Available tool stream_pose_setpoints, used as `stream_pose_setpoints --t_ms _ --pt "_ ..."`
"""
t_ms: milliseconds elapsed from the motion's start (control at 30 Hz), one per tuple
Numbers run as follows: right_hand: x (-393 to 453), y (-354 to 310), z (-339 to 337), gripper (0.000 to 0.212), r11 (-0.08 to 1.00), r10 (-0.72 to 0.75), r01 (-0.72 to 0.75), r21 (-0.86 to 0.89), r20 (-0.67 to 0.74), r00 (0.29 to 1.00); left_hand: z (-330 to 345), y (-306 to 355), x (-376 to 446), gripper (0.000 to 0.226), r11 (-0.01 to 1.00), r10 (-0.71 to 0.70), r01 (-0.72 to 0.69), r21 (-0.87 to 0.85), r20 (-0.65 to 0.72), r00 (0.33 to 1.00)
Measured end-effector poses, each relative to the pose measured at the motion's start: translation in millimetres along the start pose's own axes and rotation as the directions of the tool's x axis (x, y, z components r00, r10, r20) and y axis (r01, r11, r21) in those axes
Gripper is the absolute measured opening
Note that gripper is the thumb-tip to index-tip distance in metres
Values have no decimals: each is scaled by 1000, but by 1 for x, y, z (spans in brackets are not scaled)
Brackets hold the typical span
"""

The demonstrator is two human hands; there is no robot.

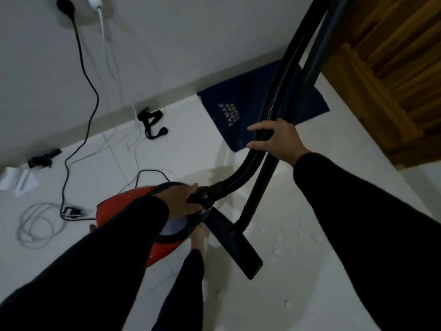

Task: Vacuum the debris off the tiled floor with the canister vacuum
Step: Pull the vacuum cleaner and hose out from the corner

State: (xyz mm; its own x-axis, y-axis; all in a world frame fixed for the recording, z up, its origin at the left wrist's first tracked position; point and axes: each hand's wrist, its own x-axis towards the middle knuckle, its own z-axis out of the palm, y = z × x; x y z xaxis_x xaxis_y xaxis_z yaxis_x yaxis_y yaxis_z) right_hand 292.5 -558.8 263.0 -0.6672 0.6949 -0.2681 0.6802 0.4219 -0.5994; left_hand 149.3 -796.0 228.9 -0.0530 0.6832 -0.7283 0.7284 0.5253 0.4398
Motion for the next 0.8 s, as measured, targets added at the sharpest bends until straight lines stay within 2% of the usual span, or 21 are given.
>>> stream_pose_setpoints --t_ms 167,300,467,633,800 --pt "-85 -13 29 39 999 33 -33 -5 -26 999 66 -11 -61 70 1000 15 -15 -17 -29 999" --pt "-141 -27 55 37 998 55 -54 29 -24 998 113 -24 -103 71 999 5 -5 -44 -2 1000" --pt "-202 -43 103 31 996 87 -88 -14 -39 995 168 -57 -137 71 998 15 -14 -62 18 1000" --pt "-245 -35 165 29 991 99 -105 -83 -68 993 231 -101 -133 72 999 22 -23 -33 -9 1000" --pt "-254 7 228 27 986 75 -92 -142 -121 990 296 -139 -85 71 999 45 -47 -19 -90 995"
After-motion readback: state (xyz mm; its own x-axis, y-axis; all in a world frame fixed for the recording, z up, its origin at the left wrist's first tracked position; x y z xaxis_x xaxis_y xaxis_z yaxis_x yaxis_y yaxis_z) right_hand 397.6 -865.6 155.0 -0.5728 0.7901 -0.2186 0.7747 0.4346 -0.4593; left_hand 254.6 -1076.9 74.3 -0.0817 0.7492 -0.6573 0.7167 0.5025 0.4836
